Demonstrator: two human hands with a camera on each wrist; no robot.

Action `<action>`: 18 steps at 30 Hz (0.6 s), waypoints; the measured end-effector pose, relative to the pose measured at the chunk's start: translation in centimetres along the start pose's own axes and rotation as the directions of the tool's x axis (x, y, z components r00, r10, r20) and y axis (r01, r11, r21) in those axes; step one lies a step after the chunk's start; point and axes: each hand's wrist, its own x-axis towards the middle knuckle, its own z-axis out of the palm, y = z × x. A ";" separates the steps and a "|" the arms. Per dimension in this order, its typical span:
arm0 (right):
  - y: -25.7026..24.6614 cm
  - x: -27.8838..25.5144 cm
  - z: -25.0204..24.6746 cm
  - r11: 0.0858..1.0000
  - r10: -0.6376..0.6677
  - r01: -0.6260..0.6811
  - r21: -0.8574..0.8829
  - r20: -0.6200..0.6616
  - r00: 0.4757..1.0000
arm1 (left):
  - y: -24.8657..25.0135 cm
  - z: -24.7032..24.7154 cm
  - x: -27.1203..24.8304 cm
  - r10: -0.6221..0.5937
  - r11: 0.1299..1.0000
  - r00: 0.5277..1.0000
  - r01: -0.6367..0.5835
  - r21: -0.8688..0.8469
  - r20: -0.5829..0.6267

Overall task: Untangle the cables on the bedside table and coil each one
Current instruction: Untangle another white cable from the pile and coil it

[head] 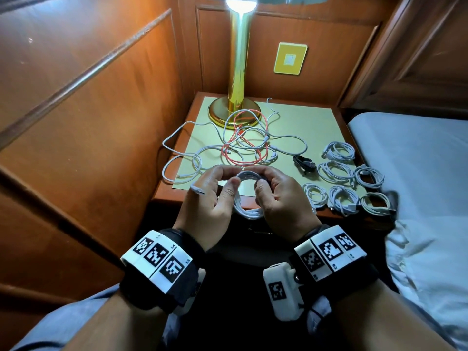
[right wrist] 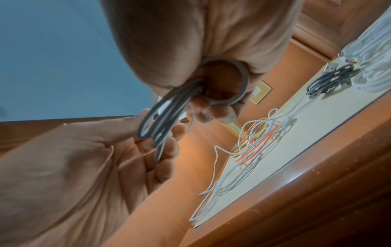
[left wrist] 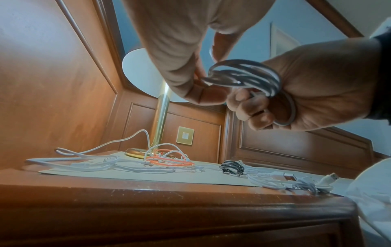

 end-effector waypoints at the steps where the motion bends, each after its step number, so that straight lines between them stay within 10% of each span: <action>1: 0.0 0.0 -0.1 1.000 -0.017 0.017 -0.025 -0.016 1.000 | 0.1 0.0 0.0 -0.005 1.000 1.000 0.005 -0.008 -0.018; 5: 0.2 0.0 -0.7 0.996 -0.050 0.044 -0.084 -0.072 0.996 | -0.2 -0.8 0.5 0.050 0.996 0.982 -0.035 0.084 -0.182; 10: 0.1 -0.1 -1.5 0.996 -0.069 0.064 -0.057 -0.081 0.994 | -1.3 -2.1 1.0 0.072 0.949 0.996 -0.052 0.310 -0.051; 18: 0.4 0.0 -2.0 0.976 -0.185 0.183 -0.120 -0.010 0.983 | -1.8 -3.3 1.8 -0.019 0.967 0.969 0.080 0.241 -0.245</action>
